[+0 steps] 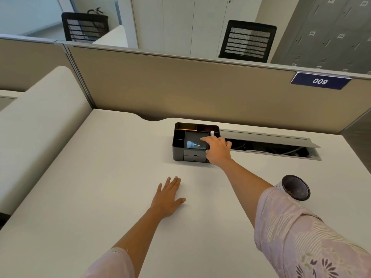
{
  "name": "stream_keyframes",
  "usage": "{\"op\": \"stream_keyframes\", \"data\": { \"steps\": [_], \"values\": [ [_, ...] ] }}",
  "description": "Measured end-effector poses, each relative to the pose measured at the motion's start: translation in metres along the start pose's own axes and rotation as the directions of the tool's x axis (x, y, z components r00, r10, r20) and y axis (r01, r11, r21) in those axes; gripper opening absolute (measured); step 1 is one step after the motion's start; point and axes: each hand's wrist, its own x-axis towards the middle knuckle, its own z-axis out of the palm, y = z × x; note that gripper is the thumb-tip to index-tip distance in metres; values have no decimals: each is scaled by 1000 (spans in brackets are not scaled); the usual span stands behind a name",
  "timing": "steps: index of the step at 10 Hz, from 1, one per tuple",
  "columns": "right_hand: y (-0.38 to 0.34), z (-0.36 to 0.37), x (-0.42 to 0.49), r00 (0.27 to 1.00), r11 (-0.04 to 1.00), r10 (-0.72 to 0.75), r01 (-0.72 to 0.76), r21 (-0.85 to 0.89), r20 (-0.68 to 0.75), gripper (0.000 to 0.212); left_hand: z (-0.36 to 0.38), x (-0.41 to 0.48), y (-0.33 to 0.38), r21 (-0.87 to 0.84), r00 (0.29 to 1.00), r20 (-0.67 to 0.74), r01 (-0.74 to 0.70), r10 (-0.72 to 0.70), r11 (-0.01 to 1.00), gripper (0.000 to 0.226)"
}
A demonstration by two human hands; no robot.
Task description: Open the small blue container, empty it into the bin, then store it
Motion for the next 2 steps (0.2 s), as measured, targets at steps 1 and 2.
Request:
{"op": "stream_keyframes", "data": {
  "steps": [1, 2],
  "values": [
    [0, -12, -3, 999, 998, -30, 32, 45, -36, 54, -8, 0, 6, -5, 999, -39, -20, 19, 1000, 73],
    [-3, -39, -6, 993, 993, -85, 91, 72, -87, 48, -19, 2, 15, 13, 993, -96, -63, 64, 998, 72]
  ]
}}
